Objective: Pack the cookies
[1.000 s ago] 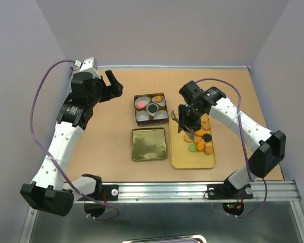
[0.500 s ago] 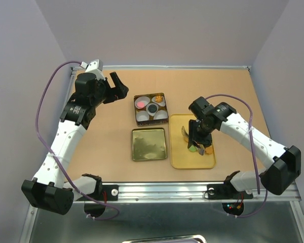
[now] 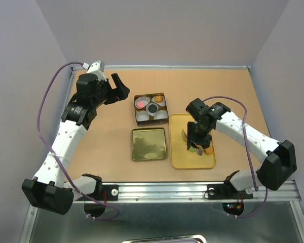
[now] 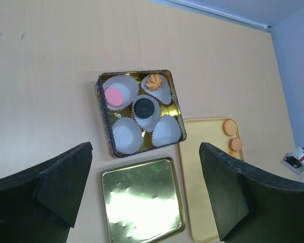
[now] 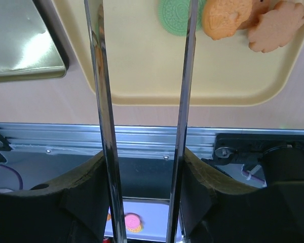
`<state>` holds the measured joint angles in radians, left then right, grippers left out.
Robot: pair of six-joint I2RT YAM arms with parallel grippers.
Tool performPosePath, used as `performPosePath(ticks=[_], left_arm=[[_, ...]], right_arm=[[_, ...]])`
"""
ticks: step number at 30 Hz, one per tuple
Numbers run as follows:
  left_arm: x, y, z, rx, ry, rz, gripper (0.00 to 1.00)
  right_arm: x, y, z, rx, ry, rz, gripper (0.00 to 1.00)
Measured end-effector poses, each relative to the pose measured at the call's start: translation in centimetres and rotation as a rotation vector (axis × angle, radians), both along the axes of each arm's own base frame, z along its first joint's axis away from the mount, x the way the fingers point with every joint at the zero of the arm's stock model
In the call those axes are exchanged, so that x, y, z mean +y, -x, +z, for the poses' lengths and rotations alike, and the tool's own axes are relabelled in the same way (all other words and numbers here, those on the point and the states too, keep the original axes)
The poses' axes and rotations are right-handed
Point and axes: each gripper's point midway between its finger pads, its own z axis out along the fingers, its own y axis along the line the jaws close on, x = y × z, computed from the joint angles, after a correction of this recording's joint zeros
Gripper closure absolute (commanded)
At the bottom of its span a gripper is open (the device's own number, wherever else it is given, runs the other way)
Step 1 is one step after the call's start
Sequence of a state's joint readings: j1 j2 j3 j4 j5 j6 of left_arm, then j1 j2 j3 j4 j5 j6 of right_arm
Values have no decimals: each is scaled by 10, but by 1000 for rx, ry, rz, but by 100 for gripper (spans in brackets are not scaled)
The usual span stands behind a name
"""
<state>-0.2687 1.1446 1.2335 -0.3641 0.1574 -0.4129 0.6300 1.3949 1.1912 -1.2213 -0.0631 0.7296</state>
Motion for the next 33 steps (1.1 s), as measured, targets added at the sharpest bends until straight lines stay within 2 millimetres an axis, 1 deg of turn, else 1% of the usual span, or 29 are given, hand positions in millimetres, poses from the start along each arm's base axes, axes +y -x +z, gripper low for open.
performPosePath(ticks=[6, 14, 23, 25, 32, 33], left_arm=[[0, 0, 0, 0, 0, 0, 1], [1, 0, -7, 14, -5, 2, 1], [1, 0, -7, 14, -6, 5, 1], [1, 0, -7, 14, -7, 7, 1], [2, 0, -7, 13, -8, 9, 1], [2, 0, -7, 13, -8, 9, 1]], right_arm=[[-3, 4, -10, 30, 22, 3, 45], [-5, 7, -14, 41, 30, 11, 45], [-3, 9, -19, 66, 29, 21, 45], [-3, 9, -20, 73, 30, 24, 47], [-1, 9, -22, 83, 27, 32, 63], [-1, 9, -22, 85, 27, 31, 63]])
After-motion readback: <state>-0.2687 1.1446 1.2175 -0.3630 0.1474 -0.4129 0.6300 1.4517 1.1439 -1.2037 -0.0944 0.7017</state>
